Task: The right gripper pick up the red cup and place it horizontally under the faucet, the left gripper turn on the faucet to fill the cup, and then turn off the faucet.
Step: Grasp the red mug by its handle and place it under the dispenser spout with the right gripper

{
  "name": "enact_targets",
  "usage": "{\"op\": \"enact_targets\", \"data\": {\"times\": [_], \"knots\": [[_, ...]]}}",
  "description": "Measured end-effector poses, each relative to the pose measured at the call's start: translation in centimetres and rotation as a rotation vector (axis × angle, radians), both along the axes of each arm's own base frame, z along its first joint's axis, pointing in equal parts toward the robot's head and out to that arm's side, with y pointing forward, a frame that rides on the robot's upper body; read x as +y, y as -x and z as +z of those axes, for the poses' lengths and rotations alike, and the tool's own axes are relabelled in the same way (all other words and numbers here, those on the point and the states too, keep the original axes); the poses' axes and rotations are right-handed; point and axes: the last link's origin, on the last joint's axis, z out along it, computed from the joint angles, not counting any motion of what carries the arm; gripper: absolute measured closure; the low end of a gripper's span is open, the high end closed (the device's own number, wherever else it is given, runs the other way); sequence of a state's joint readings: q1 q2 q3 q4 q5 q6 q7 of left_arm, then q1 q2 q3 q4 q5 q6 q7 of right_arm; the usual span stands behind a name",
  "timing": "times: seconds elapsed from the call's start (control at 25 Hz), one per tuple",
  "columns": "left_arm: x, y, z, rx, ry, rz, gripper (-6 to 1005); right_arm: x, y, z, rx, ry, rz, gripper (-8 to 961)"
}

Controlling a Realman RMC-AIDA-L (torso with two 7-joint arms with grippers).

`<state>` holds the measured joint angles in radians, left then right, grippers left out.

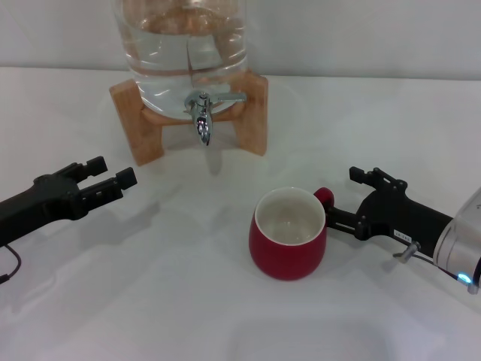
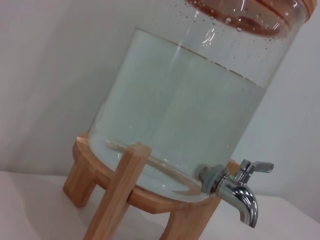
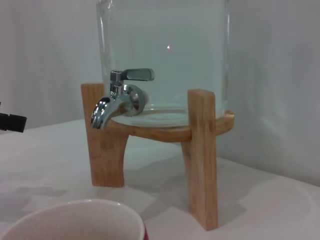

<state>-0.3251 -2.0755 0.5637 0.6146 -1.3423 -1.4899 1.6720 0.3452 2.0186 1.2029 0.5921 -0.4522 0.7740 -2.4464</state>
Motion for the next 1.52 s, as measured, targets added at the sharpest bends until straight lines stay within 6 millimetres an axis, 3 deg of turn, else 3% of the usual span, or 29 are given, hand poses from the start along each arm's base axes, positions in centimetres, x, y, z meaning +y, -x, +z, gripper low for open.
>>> {"op": "enact_targets", "data": {"times": [1.2,1.52], "knots": [[0.05,0.06,0.04,-0.006,0.002,0.012,112,0.15,0.35,0.00,0.032,-0.007,-0.008,252],[0.21,-0.01,0.11,-0.005,0.000,0.010,112,0.12,0.28,0.02,0.036,-0.009,-0.013,555]]}}
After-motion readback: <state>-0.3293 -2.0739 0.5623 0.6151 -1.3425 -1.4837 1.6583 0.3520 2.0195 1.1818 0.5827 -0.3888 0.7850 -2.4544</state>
